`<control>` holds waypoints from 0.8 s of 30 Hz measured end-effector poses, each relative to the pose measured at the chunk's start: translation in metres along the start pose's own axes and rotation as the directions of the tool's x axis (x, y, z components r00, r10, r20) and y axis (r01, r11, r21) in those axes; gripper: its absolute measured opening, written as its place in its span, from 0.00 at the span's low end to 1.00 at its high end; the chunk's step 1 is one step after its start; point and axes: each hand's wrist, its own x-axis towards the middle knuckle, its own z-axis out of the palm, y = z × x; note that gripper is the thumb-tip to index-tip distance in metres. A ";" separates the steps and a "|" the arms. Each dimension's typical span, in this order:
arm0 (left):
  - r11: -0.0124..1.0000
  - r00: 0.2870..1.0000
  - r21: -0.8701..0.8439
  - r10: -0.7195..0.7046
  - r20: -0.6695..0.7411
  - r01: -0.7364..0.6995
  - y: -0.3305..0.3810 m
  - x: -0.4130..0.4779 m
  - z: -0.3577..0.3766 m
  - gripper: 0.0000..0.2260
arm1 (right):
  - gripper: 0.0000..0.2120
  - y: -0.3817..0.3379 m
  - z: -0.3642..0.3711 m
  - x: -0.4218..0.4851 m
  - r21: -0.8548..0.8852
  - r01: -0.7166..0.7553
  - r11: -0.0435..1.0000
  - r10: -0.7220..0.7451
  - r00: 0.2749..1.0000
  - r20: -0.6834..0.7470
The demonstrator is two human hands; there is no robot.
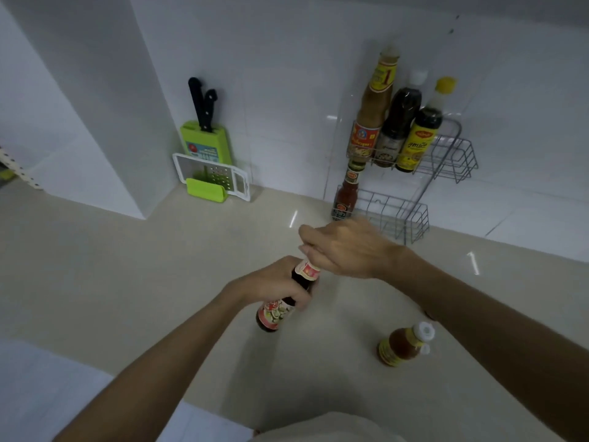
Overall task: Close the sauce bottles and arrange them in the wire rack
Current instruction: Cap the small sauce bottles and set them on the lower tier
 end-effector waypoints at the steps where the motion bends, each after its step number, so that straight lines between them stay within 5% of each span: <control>1: 1.000 0.998 0.012 0.008 -0.064 -0.007 0.005 0.004 0.003 0.09 | 0.17 0.002 -0.002 -0.002 -0.011 -0.036 0.999 0.035 0.998 -0.053; 4: 1.000 0.860 0.027 0.000 -0.511 0.016 0.016 0.025 0.020 0.08 | 0.08 0.000 0.002 0.007 -0.066 -0.467 0.882 0.461 0.883 -0.092; 7: 0.994 0.735 0.099 0.029 -0.677 0.052 0.014 0.041 0.034 0.10 | 0.05 0.003 0.017 0.017 -0.046 -0.645 0.763 0.644 0.751 0.146; 11: 0.992 0.817 0.127 0.072 -0.571 0.002 0.014 0.045 0.025 0.12 | 0.14 0.028 0.005 0.021 0.479 -0.709 0.517 0.695 0.674 0.248; 15: 0.989 0.928 -0.077 0.090 -0.362 -0.126 0.012 0.043 0.011 0.28 | 0.17 0.061 -0.037 0.031 0.565 -0.609 0.556 0.695 0.714 0.086; 17: 0.985 0.934 -0.118 0.078 -0.348 -0.127 0.012 0.047 0.013 0.26 | 0.19 0.073 -0.051 0.033 0.659 -0.569 0.491 0.737 0.675 0.034; 20: 0.968 0.911 -0.182 0.089 -0.403 -0.174 0.015 0.063 0.018 0.20 | 0.26 0.072 -0.047 0.022 0.774 -0.516 0.367 0.753 0.653 0.079; 22: 0.971 0.894 -0.156 0.094 -0.439 -0.179 0.016 0.077 0.022 0.20 | 0.19 0.068 -0.026 0.001 0.720 -0.556 0.415 0.708 0.694 0.128; 24: 0.990 0.894 -0.052 0.092 -0.438 -0.127 0.014 0.091 0.022 0.25 | 0.12 0.069 0.003 -0.023 0.730 -0.595 0.337 0.723 0.660 0.204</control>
